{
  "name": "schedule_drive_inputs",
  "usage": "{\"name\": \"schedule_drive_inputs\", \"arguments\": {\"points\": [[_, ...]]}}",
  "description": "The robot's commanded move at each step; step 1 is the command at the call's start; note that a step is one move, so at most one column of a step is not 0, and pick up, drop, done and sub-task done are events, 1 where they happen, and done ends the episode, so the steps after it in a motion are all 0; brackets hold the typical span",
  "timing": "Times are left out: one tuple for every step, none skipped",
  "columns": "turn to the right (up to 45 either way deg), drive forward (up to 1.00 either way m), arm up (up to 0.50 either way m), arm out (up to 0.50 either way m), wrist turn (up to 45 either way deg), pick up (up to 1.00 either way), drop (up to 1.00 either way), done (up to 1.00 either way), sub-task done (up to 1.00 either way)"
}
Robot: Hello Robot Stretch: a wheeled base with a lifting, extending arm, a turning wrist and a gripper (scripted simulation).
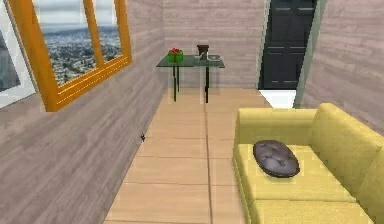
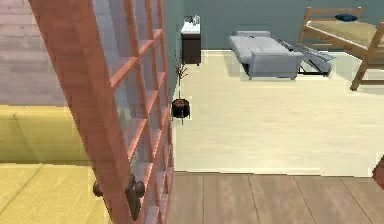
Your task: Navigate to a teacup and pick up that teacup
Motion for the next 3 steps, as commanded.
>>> {"name": "schedule_drive_inputs", "arguments": {"points": [[0.0, 1.00, 0.00, 0.00, 0.0, 0.00, 0.00, 0.00, 0.00], [3.0, 0.00, 0.00, 0.00, 0.0, 0.00, 0.00, 0.00, 0.00], [-45.0, 0.00, 0.00, 0.00, 0.0, 0.00, 0.00, 0.00, 0.00]]}}
